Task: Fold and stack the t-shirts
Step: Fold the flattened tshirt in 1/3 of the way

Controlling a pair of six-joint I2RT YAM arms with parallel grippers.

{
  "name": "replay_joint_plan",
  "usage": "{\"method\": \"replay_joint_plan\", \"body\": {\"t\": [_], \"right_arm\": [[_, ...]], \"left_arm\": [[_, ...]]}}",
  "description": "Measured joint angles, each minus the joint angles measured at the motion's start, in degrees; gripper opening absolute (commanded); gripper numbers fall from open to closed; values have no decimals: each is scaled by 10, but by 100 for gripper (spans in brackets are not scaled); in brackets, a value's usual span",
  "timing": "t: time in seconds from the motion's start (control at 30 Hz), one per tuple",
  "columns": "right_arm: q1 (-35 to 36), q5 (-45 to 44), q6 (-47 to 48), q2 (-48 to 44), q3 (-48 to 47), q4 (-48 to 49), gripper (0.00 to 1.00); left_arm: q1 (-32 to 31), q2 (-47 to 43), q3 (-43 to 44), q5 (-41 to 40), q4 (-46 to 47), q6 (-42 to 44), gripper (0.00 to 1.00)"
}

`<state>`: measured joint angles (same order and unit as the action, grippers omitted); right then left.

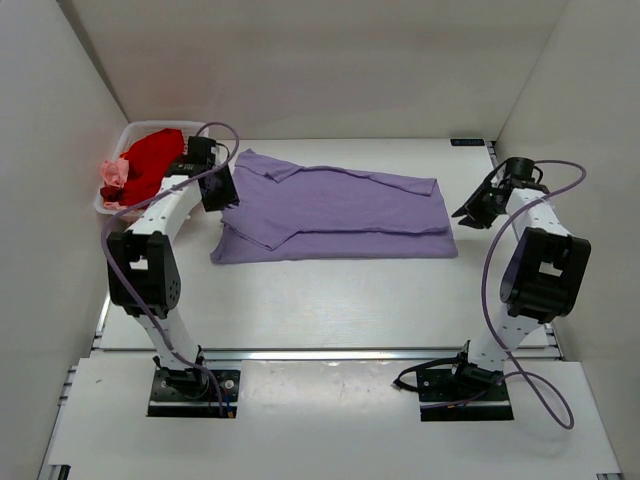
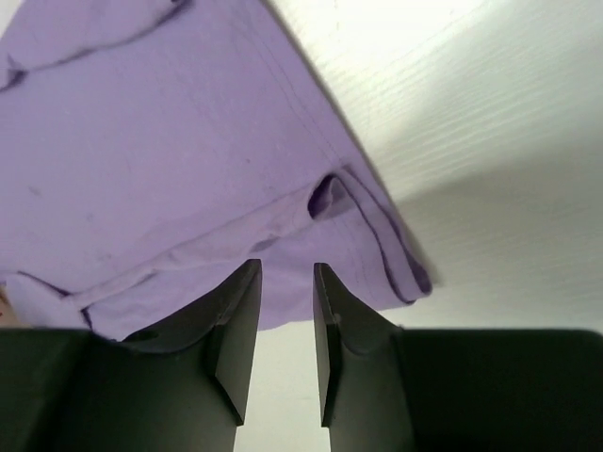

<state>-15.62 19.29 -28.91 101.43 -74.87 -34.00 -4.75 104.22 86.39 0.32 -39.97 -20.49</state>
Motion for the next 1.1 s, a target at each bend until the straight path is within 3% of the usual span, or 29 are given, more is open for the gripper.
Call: {"method": "replay_joint_plan", "body": {"t": [0.07, 0.1, 0.17, 0.4, 0.67, 0.87, 1.1], "right_arm": [[-3, -9, 2, -4, 0, 10, 25], [-1, -12, 4, -4, 2, 14, 10], [6, -13, 11, -3, 14, 17, 0], [44, -9, 24, 53, 8, 10, 0], [68, 20, 17, 137, -29, 33, 0], [43, 33, -16, 104, 10, 116, 0], [40, 19, -15, 43, 59, 135, 0]], "left_arm": [[-5, -26, -37, -1, 11, 0, 53], [-8, -40, -58, -2, 15, -1, 53], [-17, -63, -98, -2, 18, -1, 52], [-50, -91, -223, -1, 26, 1, 52], [-63, -88, -249, -29, 36, 6, 52], [-62, -83, -249, -51, 48, 9, 53], [-64, -59, -241, -90, 61, 10, 50]]}}
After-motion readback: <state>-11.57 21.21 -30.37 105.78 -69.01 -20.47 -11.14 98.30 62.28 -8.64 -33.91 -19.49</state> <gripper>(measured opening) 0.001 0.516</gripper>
